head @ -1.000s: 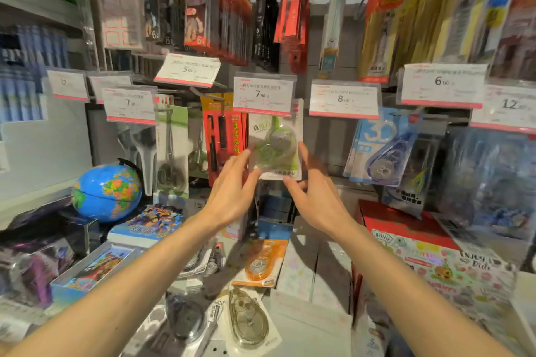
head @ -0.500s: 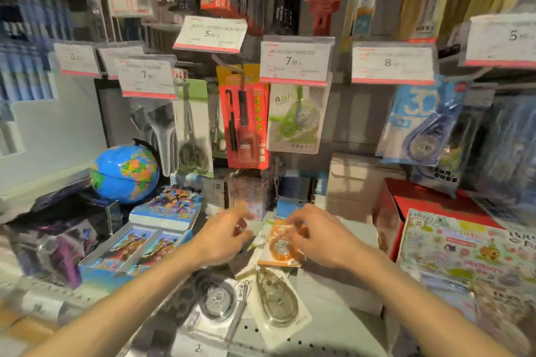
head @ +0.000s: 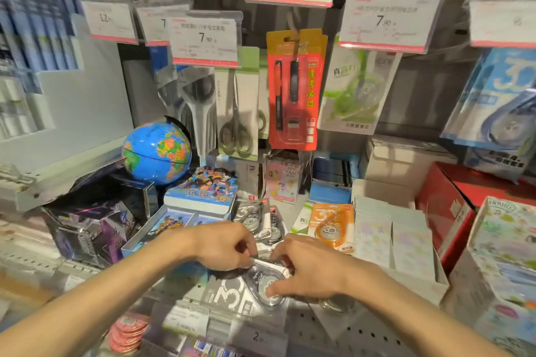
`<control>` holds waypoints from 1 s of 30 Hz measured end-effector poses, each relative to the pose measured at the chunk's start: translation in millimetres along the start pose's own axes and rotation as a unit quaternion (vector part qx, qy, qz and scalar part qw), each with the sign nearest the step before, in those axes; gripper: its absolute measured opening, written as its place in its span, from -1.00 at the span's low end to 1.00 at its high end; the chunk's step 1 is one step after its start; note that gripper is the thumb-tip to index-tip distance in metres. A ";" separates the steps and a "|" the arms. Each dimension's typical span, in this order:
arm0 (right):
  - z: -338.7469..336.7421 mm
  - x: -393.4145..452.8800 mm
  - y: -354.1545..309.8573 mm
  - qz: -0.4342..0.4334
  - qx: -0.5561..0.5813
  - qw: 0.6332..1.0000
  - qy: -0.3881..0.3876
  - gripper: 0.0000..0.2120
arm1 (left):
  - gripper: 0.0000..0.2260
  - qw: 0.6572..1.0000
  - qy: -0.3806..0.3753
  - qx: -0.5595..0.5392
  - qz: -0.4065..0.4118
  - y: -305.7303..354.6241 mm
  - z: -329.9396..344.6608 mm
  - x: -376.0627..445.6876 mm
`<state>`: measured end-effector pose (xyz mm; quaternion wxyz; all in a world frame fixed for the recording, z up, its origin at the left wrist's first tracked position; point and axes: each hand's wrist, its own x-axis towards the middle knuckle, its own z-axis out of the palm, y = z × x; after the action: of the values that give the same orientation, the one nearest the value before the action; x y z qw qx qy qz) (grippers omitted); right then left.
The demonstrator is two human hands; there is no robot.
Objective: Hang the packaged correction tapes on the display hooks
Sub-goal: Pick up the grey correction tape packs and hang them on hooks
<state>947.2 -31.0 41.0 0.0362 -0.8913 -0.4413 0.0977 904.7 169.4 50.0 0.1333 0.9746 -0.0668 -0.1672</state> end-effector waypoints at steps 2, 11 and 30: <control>-0.9 0.6 -0.1 0.002 0.011 1.000 -0.005 -0.45 | -0.76 1.000 0.007 -0.017 0.000 -3.4 0.9 -1.3; -6.0 1.7 1.4 0.055 0.156 0.985 -0.045 -0.46 | -0.81 0.973 0.022 -0.225 0.039 -13.9 0.3 -0.2; -62.9 -83.7 87.9 0.144 0.472 0.839 0.227 -0.53 | -0.74 0.792 0.279 -0.533 0.098 66.7 -36.5 31.2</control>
<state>979.1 -149.5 101.1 0.5377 -0.8166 -0.1880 0.0930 940.7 108.8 92.4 0.6604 0.7414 -0.0219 0.1172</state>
